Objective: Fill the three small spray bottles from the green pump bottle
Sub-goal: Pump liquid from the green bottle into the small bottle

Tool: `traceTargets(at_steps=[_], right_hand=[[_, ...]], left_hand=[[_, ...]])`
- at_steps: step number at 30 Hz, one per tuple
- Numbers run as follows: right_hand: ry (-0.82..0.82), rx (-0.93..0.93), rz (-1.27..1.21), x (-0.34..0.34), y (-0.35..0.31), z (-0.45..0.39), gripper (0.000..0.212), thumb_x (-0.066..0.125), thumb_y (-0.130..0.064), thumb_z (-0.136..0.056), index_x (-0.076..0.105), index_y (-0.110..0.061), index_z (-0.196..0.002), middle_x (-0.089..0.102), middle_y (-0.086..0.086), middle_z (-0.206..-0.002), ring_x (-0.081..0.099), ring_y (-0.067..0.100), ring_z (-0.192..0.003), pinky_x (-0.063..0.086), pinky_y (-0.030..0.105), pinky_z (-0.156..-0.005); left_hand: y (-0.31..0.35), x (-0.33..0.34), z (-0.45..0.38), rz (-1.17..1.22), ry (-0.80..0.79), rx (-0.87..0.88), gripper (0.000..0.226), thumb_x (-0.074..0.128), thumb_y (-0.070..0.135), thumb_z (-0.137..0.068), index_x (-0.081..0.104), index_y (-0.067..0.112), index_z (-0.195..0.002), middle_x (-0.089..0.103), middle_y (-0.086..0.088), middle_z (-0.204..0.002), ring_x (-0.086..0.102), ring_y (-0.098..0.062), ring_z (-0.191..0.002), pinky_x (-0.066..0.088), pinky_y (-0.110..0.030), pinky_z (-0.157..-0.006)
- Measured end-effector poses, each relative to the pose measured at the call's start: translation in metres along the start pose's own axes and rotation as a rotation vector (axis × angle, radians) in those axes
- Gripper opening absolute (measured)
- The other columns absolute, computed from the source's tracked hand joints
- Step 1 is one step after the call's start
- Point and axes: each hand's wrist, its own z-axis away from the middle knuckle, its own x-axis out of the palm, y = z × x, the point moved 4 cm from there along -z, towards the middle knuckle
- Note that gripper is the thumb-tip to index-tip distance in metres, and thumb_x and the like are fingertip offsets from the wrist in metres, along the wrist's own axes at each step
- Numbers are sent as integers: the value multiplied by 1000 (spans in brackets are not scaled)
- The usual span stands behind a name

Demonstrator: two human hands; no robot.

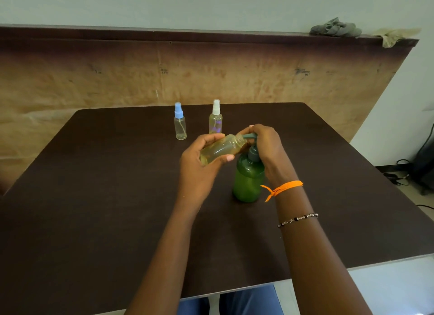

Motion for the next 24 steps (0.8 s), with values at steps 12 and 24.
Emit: traceTargets(at_steps=[12, 24], right_hand=[[44, 12, 80, -1, 6, -2, 35, 34, -7, -89, 56, -6, -62, 53, 10, -59, 52, 17, -52, 43, 16, -46], [107, -32, 114, -4, 10, -6, 38, 33, -4, -90, 54, -5, -59, 50, 11, -55, 46, 15, -50, 37, 16, -43]], left_hand=[[4, 8, 4, 1, -2, -5, 39, 76, -2, -71, 64, 18, -102, 65, 15, -95, 61, 11, -87, 44, -7, -75], [3, 10, 7, 38, 11, -44, 38, 75, -3, -72, 63, 17, -102, 66, 13, -96, 63, 8, -86, 47, -10, -75]])
